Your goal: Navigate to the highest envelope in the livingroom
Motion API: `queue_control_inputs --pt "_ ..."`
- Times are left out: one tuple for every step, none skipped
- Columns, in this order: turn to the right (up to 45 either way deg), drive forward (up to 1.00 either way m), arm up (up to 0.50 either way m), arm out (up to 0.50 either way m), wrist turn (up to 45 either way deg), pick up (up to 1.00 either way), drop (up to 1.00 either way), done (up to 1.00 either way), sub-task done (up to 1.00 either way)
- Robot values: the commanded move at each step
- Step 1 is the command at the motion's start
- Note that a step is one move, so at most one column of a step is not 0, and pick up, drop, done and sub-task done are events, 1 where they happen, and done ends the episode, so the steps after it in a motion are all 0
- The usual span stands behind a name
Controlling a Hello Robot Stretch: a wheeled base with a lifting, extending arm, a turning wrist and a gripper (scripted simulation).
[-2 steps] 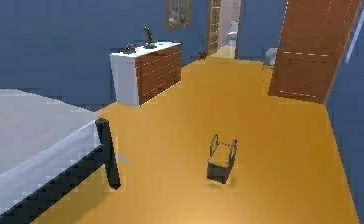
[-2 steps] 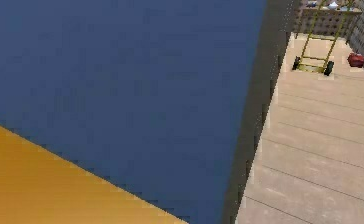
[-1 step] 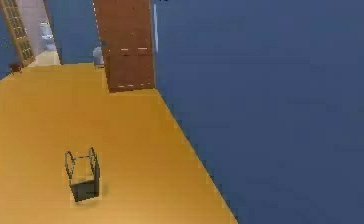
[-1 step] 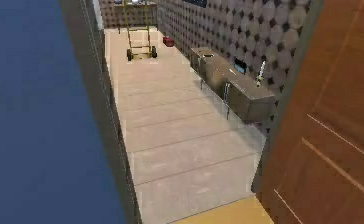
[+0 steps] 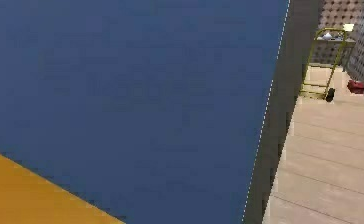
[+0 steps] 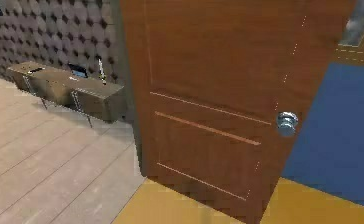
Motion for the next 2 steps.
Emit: queue_control_inputs --pt "45.0 0.0 0.0 0.0 0.0 0.0 0.0 0.0 0.0" --pt "9.0 0.0 0.0 0.0 0.0 0.0 0.0 0.0 0.0"
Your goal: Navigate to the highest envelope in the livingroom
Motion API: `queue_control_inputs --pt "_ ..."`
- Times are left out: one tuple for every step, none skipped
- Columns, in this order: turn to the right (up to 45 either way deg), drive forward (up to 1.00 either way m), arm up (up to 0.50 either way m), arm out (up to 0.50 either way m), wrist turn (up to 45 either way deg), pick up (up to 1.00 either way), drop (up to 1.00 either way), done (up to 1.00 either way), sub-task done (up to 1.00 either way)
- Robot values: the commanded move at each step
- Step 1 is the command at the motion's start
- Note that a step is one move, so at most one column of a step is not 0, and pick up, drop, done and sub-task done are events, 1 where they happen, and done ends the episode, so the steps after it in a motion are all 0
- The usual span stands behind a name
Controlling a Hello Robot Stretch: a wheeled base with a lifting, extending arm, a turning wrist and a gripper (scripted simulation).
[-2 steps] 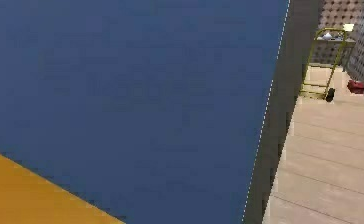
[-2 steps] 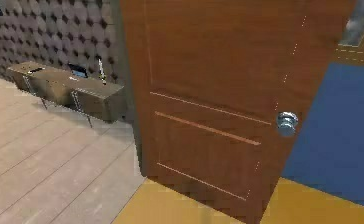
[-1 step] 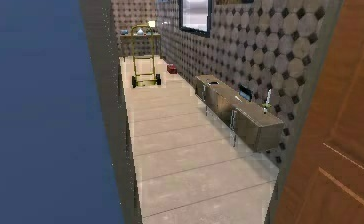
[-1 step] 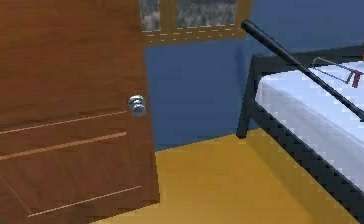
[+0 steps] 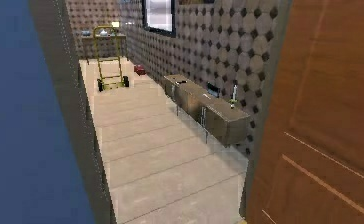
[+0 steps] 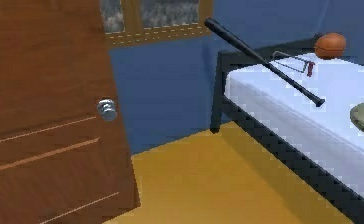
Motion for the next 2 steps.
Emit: queue_control_inputs --pt "0.0 1.0 0.0 0.0 0.0 0.0 0.0 0.0 0.0" --pt "6.0 0.0 0.0 0.0 0.0 0.0 0.0 0.0 0.0"
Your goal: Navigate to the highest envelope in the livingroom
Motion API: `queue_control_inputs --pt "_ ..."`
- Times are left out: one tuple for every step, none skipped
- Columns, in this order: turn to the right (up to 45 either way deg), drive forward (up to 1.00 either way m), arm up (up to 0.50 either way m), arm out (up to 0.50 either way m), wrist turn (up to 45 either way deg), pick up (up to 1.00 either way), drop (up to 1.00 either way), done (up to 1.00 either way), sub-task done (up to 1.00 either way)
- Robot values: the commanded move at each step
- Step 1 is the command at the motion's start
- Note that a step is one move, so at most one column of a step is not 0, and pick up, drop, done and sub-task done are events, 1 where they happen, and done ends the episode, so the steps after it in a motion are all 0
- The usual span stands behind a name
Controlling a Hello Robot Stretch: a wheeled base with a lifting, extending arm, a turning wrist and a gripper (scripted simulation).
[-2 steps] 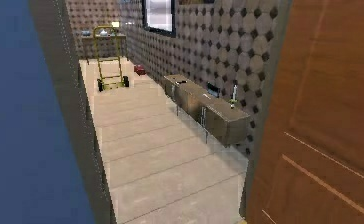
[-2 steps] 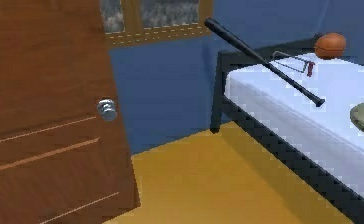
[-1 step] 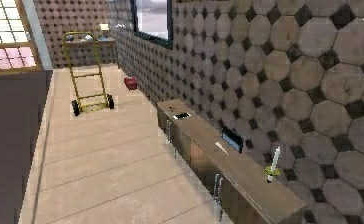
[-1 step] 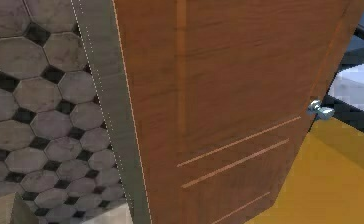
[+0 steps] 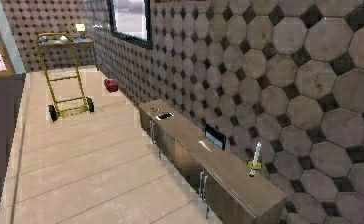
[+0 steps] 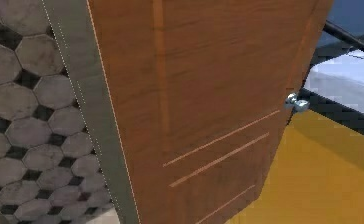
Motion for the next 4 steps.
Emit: queue_control_inputs --pt "3.0 0.0 0.0 0.0 0.0 0.0 0.0 0.0 0.0" --pt "0.0 0.5 0.0 0.0 0.0 0.0 0.0 0.0 0.0" --pt "-45.0 0.0 0.0 0.0 0.0 0.0 0.0 0.0 0.0" --pt "-36.0 0.0 0.0 0.0 0.0 0.0 0.0 0.0 0.0"
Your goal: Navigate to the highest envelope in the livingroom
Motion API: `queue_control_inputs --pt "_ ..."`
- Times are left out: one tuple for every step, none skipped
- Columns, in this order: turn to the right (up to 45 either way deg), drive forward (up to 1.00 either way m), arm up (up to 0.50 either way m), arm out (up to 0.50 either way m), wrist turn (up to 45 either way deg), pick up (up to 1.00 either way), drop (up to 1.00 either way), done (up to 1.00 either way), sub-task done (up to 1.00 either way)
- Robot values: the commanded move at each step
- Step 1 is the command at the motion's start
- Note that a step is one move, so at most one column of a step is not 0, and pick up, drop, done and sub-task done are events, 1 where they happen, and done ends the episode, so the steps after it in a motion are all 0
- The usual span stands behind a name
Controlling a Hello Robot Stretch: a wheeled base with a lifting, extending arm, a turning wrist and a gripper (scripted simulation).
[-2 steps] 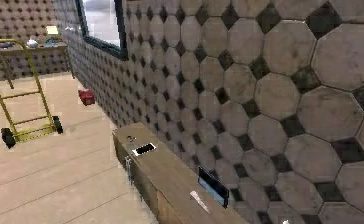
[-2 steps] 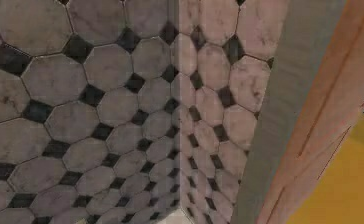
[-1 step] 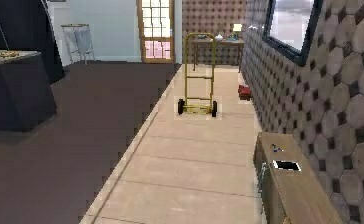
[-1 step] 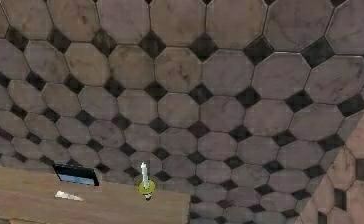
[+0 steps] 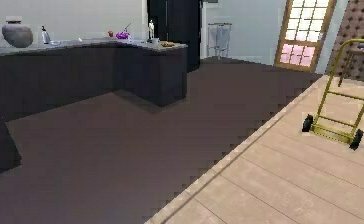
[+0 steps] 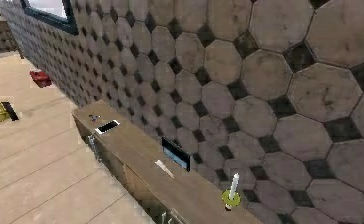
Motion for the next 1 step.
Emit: queue_control_inputs --pt "0.0 0.15 0.0 0.0 0.0 0.0 0.0 0.0 0.0"
